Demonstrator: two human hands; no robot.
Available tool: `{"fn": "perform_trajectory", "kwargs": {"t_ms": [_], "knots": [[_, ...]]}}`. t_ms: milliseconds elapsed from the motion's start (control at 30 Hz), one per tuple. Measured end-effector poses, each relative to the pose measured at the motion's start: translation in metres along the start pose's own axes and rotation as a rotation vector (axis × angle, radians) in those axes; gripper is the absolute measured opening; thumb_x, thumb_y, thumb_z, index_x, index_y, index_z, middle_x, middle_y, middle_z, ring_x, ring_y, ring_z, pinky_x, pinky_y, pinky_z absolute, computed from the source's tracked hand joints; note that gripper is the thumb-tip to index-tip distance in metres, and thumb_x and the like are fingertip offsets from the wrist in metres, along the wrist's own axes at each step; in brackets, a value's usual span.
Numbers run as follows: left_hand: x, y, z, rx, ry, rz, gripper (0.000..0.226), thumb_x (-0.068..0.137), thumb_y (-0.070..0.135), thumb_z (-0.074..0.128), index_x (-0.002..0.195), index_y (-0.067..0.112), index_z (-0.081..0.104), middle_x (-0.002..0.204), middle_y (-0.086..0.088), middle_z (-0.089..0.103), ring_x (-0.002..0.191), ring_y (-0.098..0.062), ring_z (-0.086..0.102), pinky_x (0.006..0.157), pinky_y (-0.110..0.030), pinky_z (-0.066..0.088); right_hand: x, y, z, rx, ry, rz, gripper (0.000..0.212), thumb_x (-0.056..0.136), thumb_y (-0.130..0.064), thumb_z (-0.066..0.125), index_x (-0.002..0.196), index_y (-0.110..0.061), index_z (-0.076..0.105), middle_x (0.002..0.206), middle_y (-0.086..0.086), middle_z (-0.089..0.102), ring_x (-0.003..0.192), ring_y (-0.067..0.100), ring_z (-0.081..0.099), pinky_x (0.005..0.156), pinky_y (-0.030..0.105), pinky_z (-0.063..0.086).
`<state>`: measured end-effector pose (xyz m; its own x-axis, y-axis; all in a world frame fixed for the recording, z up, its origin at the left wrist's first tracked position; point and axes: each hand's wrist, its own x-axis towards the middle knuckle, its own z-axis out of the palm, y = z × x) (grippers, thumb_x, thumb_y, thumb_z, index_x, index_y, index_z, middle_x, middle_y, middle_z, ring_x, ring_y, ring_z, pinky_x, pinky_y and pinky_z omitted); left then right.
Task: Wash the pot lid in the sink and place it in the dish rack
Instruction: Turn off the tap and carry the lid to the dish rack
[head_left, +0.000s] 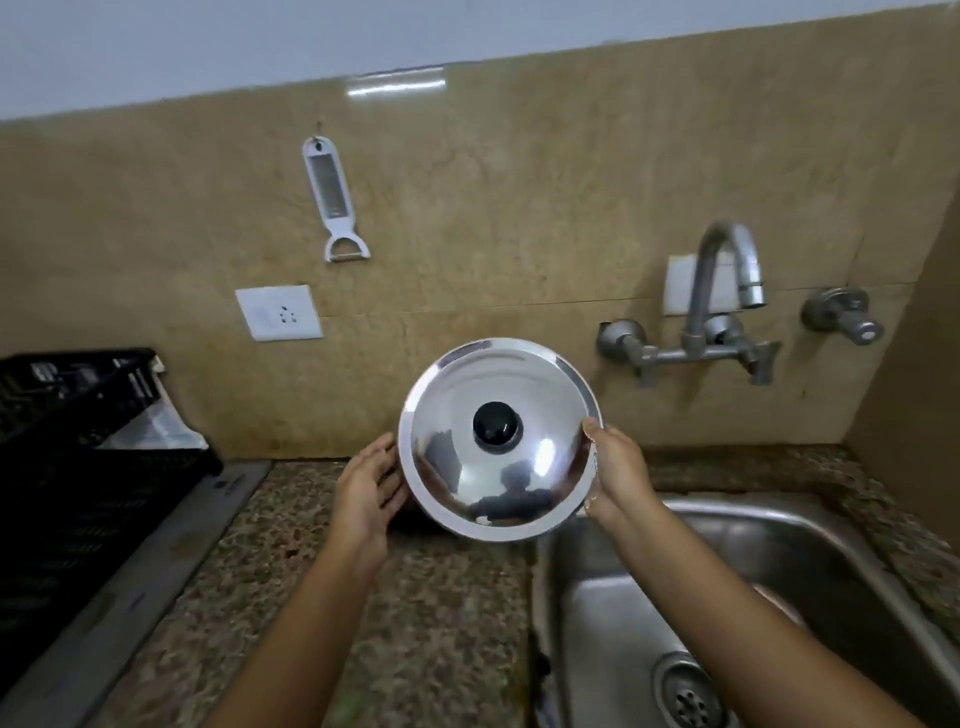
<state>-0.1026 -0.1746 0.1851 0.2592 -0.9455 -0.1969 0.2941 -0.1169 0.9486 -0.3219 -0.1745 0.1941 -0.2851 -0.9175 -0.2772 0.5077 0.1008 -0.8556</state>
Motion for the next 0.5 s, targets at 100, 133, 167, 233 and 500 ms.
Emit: {"fn": "perform_trajectory", "kwargs": {"t_ms": [100, 133, 167, 233, 500], "knots": [[0.030, 0.036, -0.064, 0.030, 0.024, 0.017, 0.032, 0.101, 0.024, 0.039, 0.128, 0.015, 0.053, 0.116, -0.002, 0.065, 0.104, -0.021, 0.061, 0.101, -0.040, 0.044, -0.008, 0.026, 0.065, 0.038, -0.011, 0.019, 0.017, 0.098, -0.013, 0.046, 0.095, -0.007, 0.061, 0.086, 0.011, 0.064, 0.076, 0.027, 0.060, 0.065, 0.033, 0.051], [0.040, 0.050, -0.087, 0.047, 0.039, 0.037, 0.030, 0.101, 0.025, 0.039, 0.125, 0.016, 0.054, 0.112, -0.001, 0.066, 0.101, -0.019, 0.062, 0.100, -0.039, 0.044, -0.009, 0.035, 0.089, 0.048, -0.017, 0.027, 0.018, 0.098, -0.013, 0.045, 0.102, -0.005, 0.060, 0.087, 0.012, 0.064, 0.076, 0.027, 0.060, 0.064, 0.033, 0.051], [0.049, 0.065, -0.109, 0.066, 0.058, 0.059, 0.028, 0.101, 0.024, 0.038, 0.122, 0.017, 0.054, 0.110, -0.001, 0.066, 0.099, -0.018, 0.062, 0.098, -0.038, 0.044, -0.010, 0.042, 0.114, 0.054, -0.024, 0.033, 0.018, 0.097, -0.013, 0.045, 0.104, -0.005, 0.060, 0.088, 0.012, 0.063, 0.075, 0.027, 0.060, 0.062, 0.033, 0.050], [0.062, 0.096, -0.148, 0.087, 0.105, 0.091, 0.026, 0.102, 0.023, 0.037, 0.118, 0.018, 0.056, 0.112, -0.003, 0.065, 0.101, -0.019, 0.061, 0.097, -0.036, 0.042, -0.014, 0.053, 0.162, 0.043, -0.051, 0.033, 0.014, 0.097, -0.012, 0.045, 0.097, -0.007, 0.058, 0.087, 0.012, 0.062, 0.074, 0.027, 0.059, 0.061, 0.035, 0.051], [0.116, 0.212, -0.296, 0.195, 0.205, 0.260, 0.025, 0.100, 0.021, 0.040, 0.114, 0.017, 0.061, 0.098, 0.003, 0.069, 0.091, -0.013, 0.064, 0.080, -0.029, 0.046, -0.015, 0.095, 0.361, 0.002, -0.149, -0.001, 0.015, 0.095, -0.008, 0.042, 0.088, -0.011, 0.054, 0.090, 0.010, 0.059, 0.078, 0.027, 0.056, 0.074, 0.042, 0.050]]}}
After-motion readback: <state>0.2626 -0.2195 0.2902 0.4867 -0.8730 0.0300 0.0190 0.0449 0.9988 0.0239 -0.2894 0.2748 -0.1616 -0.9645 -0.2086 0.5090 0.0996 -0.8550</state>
